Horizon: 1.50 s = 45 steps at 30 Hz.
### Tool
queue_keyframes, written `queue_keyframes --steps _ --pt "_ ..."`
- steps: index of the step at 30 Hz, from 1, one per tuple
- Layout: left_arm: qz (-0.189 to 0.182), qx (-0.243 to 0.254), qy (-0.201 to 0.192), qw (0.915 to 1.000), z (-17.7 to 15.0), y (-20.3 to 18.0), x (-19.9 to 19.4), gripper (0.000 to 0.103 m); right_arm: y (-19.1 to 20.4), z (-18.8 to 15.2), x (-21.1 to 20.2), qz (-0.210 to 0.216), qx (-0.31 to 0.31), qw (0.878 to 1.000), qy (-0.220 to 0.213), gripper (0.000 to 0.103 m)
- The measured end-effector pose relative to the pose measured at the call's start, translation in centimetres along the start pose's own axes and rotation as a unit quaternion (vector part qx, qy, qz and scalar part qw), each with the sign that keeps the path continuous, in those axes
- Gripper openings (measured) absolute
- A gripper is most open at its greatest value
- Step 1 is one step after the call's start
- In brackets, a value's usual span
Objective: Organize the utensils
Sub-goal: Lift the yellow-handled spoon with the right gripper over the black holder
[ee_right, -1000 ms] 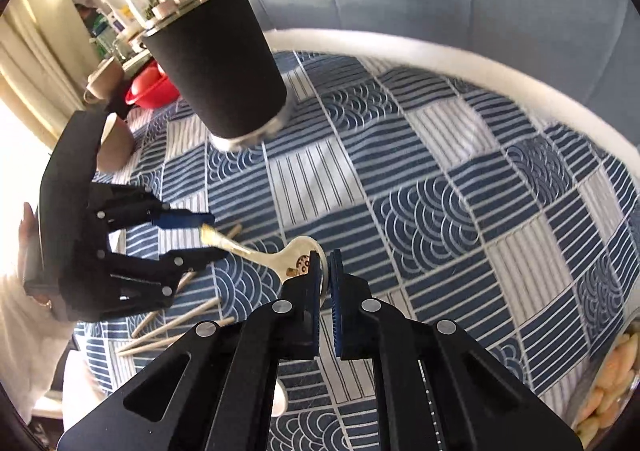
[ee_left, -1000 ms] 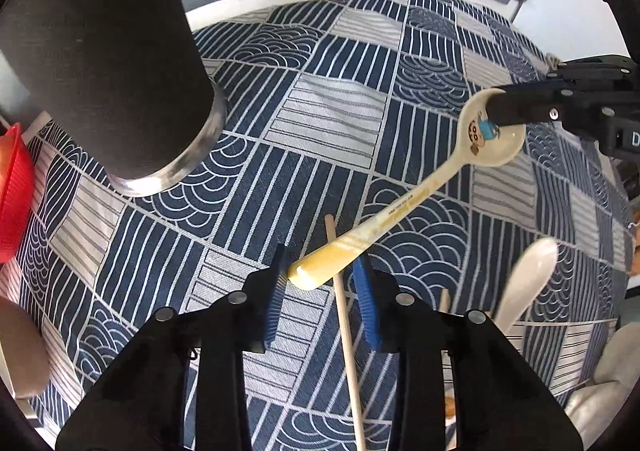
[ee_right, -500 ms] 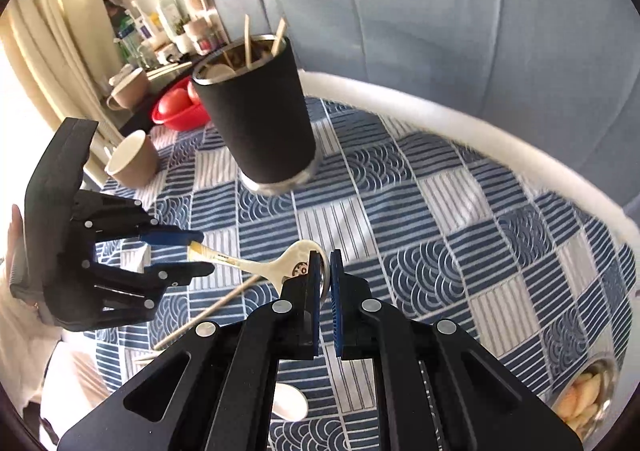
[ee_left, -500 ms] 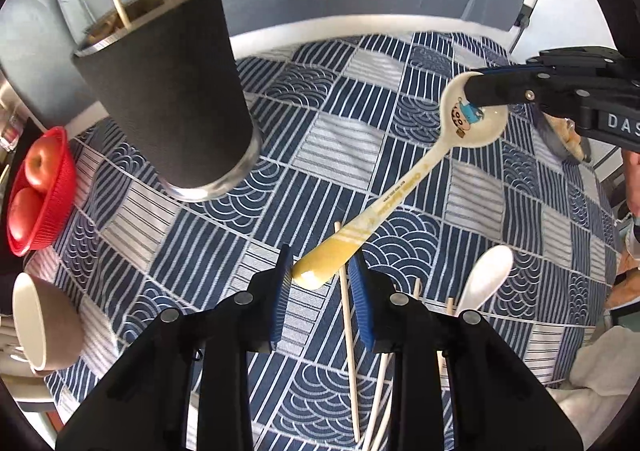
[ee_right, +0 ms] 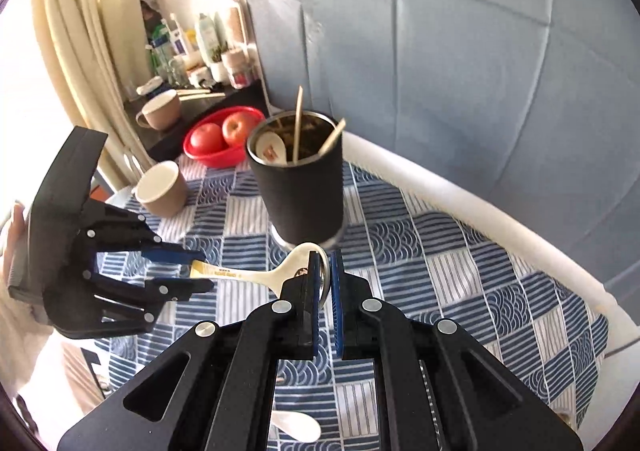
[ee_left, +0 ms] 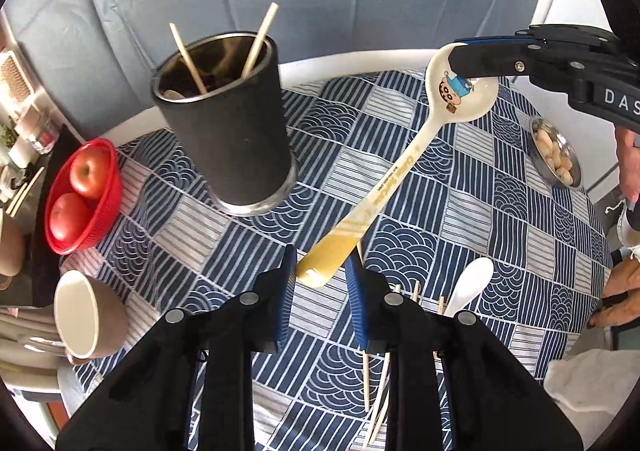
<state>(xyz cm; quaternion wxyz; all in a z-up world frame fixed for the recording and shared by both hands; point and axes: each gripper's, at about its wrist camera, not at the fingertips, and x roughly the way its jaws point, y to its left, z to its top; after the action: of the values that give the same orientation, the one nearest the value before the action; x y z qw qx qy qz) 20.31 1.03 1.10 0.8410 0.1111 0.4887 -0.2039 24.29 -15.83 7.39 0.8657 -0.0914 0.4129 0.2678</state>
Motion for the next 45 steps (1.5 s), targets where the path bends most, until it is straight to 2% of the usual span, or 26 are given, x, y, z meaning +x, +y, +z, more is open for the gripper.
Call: queue_keyframes --steps 10,21,33,40,45 --pt "0.016 -0.014 -0.008 0.9997 0.9 0.2 -2.0 0.024 0.7 2.5 -1.6 0.007 -0.021 0.999 -0.035 0.006" --pt "-0.004 -0.009 -0.014 0.9999 3.8 2.0 -4.3 0.022 1.4 7.1 -3.6 -0.004 -0.029 0.998 -0.053 0.006" --pt "-0.05 0.03 -0.039 0.9975 8.4 5.8 -5.5 0.022 2.9 12.2 -4.7 -0.071 -0.018 0.993 -0.088 0.006" --pt "-0.08 0.053 -0.049 0.9942 11.0 7.3 -4.1 0.022 3.8 14.4 -4.5 -0.11 -0.017 0.989 -0.096 0.007" --pt "-0.116 0.058 -0.055 0.9901 12.0 8.6 -2.3 0.021 4.6 15.5 -3.2 -0.131 -0.019 0.987 -0.092 0.008"
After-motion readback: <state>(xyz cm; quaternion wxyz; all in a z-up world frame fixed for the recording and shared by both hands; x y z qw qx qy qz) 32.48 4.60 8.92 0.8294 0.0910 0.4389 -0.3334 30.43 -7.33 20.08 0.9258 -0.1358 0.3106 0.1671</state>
